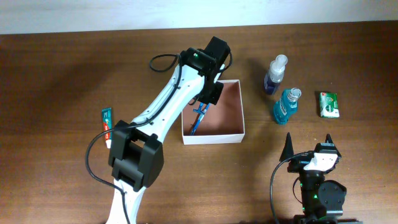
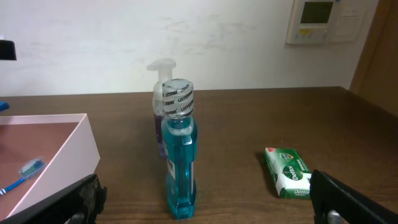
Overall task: Pack container
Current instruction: 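Lift the razor and carry it over the pink box, then lower the razor into the box and open the left gripper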
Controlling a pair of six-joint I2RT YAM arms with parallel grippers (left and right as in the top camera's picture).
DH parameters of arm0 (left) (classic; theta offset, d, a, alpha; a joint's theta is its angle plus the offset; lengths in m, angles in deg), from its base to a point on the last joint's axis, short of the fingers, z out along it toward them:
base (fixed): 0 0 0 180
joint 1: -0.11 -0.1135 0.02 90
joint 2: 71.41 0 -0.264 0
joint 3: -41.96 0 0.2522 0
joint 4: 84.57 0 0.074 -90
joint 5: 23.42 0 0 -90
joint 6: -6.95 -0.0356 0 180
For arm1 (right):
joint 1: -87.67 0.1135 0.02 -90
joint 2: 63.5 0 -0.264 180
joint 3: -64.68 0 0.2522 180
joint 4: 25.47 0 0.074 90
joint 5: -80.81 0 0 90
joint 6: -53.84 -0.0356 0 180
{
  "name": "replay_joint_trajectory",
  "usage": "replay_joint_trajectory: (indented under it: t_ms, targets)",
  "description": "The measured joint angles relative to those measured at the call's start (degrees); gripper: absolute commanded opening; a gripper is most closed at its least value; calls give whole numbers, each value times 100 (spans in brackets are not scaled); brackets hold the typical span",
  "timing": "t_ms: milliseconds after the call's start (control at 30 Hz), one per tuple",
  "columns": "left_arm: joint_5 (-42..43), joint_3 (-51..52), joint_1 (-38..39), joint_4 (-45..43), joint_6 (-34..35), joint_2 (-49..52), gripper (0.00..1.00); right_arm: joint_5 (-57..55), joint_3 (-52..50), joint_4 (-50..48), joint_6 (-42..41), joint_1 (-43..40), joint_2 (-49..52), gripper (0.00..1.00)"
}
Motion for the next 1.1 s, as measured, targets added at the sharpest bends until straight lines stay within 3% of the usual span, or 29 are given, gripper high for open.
replay_joint_trajectory:
  t_ms: [1100]
  targets:
    - [0, 118, 0, 39, -33, 538, 8, 0, 0, 0, 0, 0, 0, 98]
